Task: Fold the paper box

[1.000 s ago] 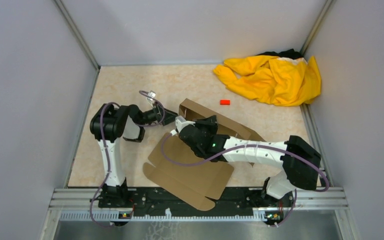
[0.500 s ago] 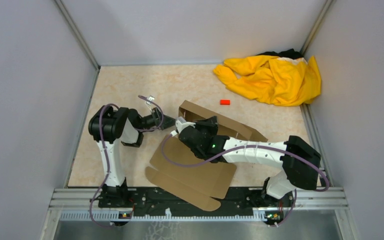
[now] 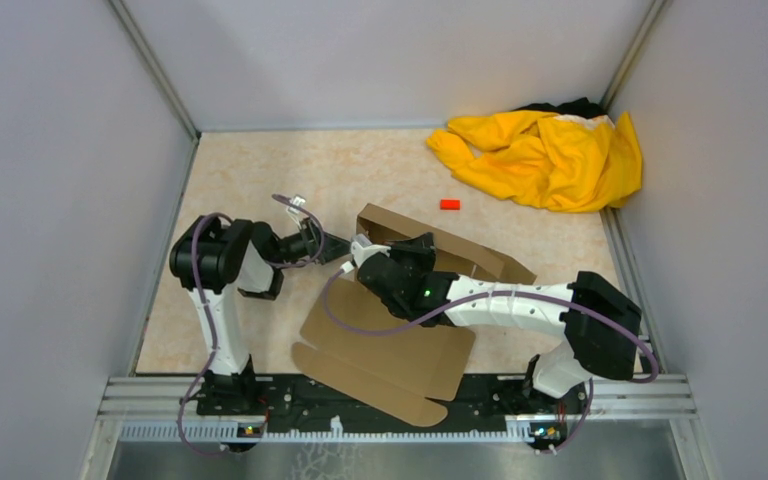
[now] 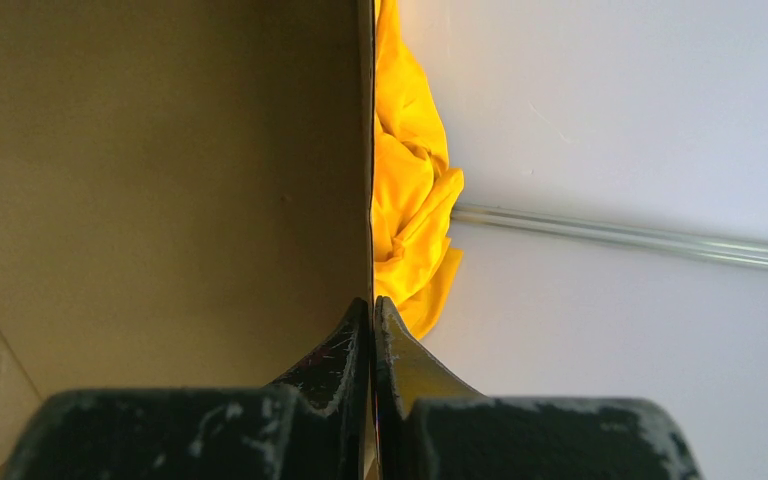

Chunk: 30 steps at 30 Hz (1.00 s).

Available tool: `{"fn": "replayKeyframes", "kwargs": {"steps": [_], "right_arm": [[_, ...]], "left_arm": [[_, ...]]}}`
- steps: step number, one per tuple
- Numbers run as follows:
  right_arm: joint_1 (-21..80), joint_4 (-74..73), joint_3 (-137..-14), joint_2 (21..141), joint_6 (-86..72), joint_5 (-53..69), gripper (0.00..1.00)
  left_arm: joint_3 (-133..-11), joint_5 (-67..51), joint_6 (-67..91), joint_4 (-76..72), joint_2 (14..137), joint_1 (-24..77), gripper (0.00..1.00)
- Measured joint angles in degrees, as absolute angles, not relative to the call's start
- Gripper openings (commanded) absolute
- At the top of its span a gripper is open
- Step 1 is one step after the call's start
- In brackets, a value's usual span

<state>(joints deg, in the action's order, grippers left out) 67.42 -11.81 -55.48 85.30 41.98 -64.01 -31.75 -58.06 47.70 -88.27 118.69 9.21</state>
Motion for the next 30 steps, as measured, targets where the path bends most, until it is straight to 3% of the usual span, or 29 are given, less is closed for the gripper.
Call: {"fn": "replayKeyframes", "kwargs": {"steps": [30], "right_arm": [[67.79,-11.84,-55.46,85.27,41.93,-64.27,0.0]], "left_arm": [[-27.07,-57.21,45.56,-88.31,113.06,9.17,0.87]]}}
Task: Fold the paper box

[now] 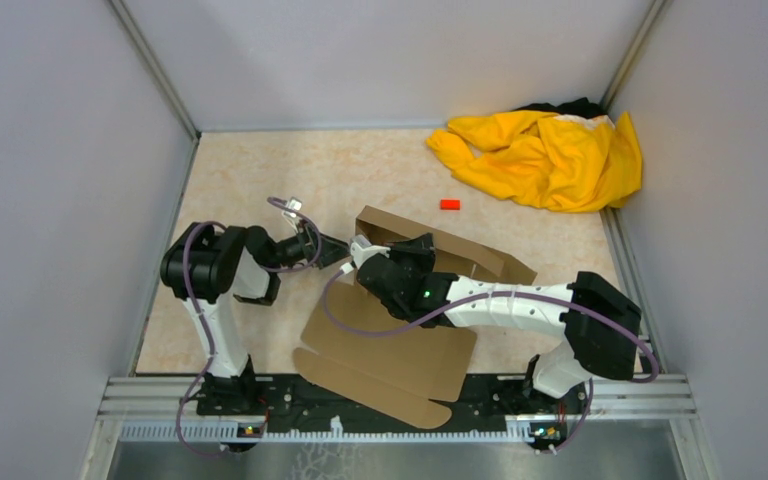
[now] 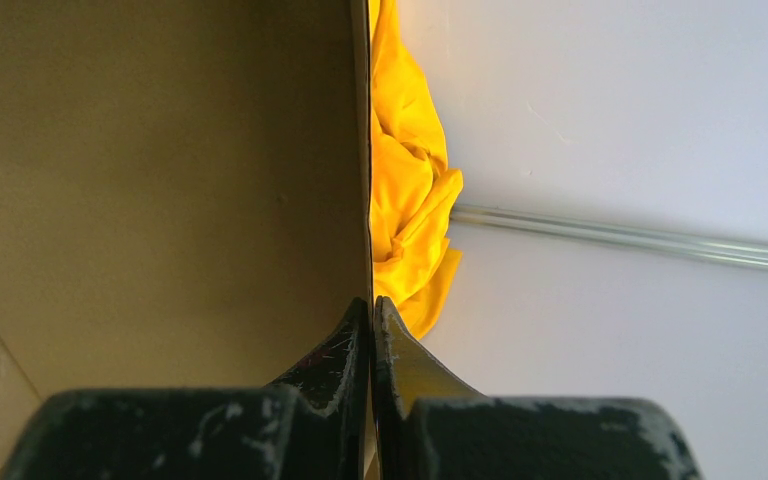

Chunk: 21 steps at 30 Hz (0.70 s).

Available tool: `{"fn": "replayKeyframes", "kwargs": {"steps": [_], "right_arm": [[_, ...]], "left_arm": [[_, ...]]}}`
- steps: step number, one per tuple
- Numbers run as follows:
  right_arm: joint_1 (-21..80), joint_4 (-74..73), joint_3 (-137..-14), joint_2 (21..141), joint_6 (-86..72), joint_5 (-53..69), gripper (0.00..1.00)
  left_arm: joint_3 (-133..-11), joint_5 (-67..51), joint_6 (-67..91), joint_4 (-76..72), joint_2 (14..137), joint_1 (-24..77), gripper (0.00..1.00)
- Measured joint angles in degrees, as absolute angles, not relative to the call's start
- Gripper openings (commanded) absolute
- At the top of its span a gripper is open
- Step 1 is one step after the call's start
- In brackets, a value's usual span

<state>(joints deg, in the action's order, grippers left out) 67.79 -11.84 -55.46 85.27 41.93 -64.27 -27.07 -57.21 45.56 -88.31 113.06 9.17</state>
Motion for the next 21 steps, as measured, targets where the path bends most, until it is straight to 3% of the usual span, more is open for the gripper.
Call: {"fn": "replayKeyframes", "kwargs": {"steps": [21], "right_arm": [[69.36,-11.66,-55.46,85.27,41.71,-65.32,0.0]], "left_arm": [[-25.12,-55.24,43.64,-88.33,111.44,14.57,0.84]]}}
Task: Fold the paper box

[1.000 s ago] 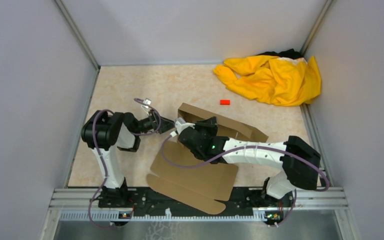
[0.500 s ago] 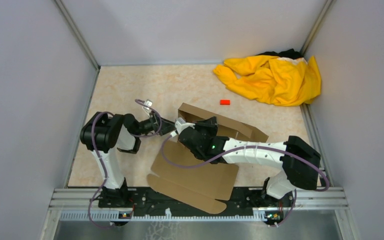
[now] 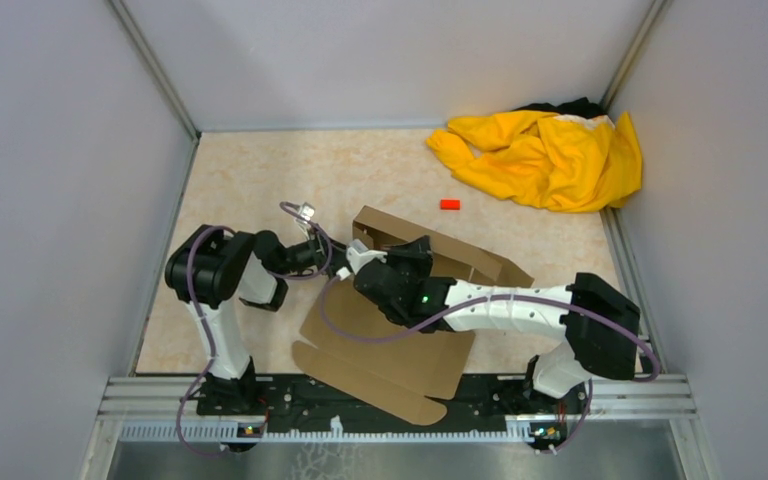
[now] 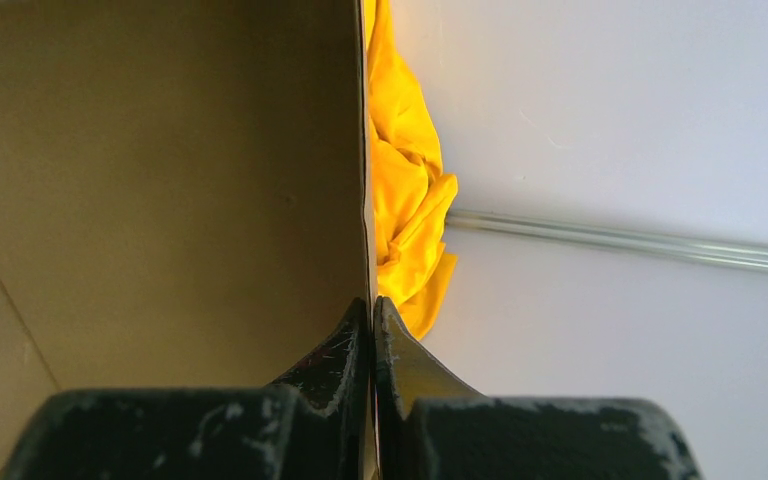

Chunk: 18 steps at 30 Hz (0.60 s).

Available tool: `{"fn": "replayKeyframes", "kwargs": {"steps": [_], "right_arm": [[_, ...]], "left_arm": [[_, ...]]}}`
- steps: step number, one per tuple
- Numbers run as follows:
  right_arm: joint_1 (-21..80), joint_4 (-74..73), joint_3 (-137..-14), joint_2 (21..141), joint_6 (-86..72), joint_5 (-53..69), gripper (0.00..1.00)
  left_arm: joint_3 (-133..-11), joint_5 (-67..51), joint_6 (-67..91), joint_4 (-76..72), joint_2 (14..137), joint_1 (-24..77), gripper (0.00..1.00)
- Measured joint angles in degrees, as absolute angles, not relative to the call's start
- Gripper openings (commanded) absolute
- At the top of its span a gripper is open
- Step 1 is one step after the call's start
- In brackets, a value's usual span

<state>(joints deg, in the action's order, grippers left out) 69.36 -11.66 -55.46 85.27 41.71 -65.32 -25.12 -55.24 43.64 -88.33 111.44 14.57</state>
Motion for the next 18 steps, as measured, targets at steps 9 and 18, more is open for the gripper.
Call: {"fn": "replayKeyframes", "kwargs": {"steps": [9,18], "right_arm": [[74.0,-13.45,-55.46,87.46,38.54,-69.8,0.0],[76.14,-17.72,-56.64,88.33,33.21,-71.92,0.0]], "left_arm": [[-21.89,-48.64,35.22,-86.5,107.87,17.1,0.85],[-19.77,-36.27,20.99,-73.56,95.46,23.27,0.86]]}}
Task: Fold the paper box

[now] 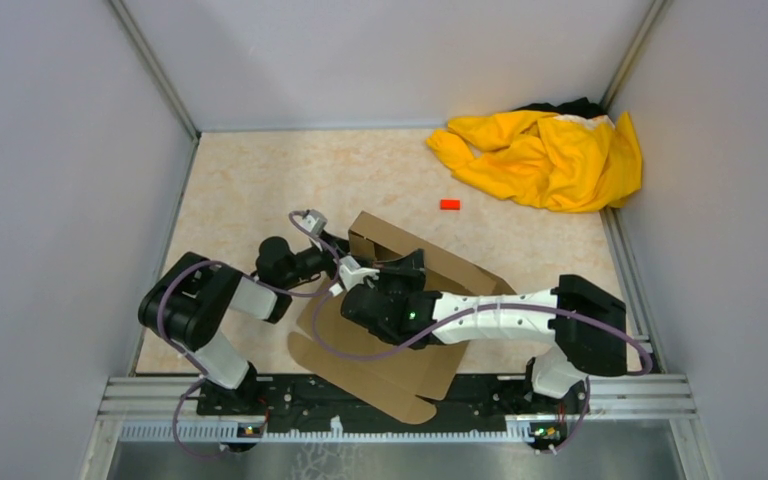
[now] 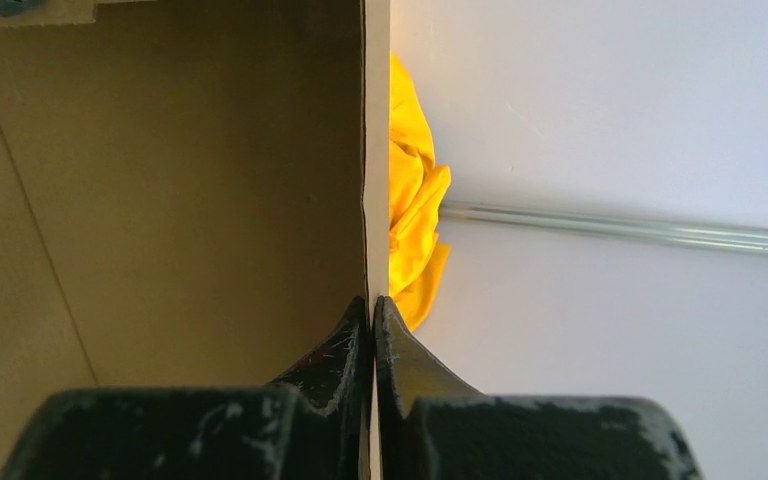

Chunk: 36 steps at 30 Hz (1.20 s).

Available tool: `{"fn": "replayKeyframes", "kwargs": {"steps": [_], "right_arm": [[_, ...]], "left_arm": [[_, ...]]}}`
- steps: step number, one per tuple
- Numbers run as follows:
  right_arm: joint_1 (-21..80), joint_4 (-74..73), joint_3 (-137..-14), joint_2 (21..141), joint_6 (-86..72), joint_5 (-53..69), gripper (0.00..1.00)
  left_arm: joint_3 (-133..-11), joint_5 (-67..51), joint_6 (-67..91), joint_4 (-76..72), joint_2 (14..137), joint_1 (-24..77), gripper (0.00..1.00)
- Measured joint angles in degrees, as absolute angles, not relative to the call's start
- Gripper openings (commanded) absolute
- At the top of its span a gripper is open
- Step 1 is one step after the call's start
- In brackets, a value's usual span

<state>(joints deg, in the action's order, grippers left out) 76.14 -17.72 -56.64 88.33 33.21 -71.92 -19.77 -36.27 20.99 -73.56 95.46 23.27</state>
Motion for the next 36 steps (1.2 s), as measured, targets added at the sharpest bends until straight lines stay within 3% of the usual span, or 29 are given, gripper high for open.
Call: {"fn": "replayKeyframes", "kwargs": {"steps": [9,19,31,36], "right_arm": [[76.14,-22.52,-59.18,88.31,29.08,-69.49,0.0],[76.12,-24.05,-60.12,88.31,27.62,-67.96,0.0],[75.55,-24.86,-61.23,88.27,26.74,-65.65,0.0],[74.41,-25.02,-61.71,88.07,26.06,-64.01,0.0]], "left_arm": [[-19.75,-30.44,17.45,-73.14,95.26,24.88,0.84],[-19.62,-26.35,16.67,-76.42,96.62,25.76,0.72],[-19.42,-21.8,16.62,-82.41,100.31,26.0,0.46],[-19.4,-20.16,16.71,-84.16,101.49,26.06,0.43]]}}
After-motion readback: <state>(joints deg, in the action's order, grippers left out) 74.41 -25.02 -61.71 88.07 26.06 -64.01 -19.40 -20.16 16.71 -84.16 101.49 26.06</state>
